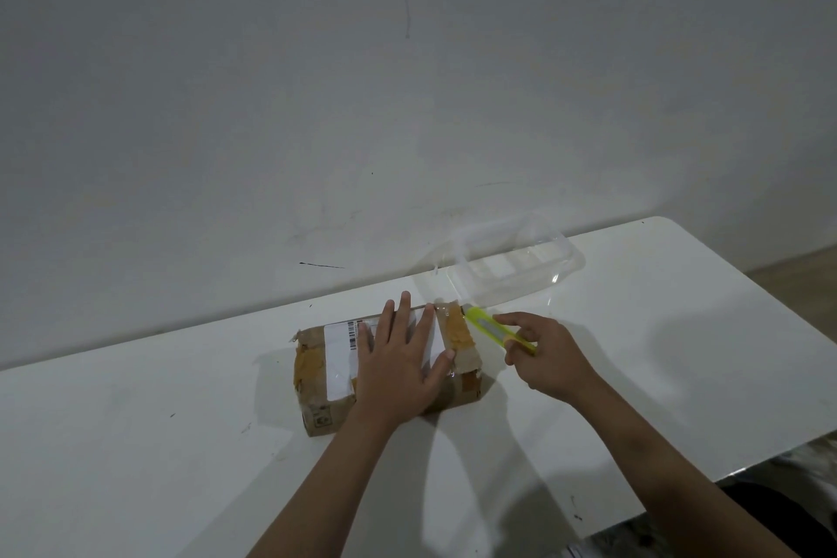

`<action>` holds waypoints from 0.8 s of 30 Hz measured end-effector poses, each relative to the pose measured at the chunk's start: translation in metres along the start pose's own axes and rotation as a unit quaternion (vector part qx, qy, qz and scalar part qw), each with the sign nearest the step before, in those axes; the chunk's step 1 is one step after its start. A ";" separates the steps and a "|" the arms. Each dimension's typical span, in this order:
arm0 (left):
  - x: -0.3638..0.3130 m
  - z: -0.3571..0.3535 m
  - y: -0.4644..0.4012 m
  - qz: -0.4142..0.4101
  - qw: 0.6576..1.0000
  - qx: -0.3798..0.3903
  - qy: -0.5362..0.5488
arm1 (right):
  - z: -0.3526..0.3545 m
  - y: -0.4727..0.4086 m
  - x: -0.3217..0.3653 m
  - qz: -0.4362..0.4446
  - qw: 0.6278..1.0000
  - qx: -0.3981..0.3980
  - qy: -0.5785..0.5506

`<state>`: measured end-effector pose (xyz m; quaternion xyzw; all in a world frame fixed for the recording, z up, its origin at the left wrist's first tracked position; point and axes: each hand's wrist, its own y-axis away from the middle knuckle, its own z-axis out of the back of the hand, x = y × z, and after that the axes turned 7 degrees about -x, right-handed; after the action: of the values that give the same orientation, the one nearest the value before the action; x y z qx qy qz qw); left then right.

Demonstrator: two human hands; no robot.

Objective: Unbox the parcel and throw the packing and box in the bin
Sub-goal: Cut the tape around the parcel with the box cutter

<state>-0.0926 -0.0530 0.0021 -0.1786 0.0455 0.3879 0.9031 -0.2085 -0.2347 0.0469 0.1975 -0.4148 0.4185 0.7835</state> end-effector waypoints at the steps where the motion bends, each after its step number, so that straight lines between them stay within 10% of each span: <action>1: 0.000 0.001 0.000 0.001 1.000 0.000 0.001 | 0.000 0.000 -0.001 0.002 1.000 -0.001 0.000; 24: 0.000 -0.003 -0.001 0.002 1.000 0.010 -0.005 | 0.023 0.006 0.007 0.055 0.995 0.057 0.060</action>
<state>-0.0915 -0.0545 -0.0001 -0.1679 0.0449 0.3900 0.9042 -0.2227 -0.2427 0.0659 0.1933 -0.3529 0.4953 0.7699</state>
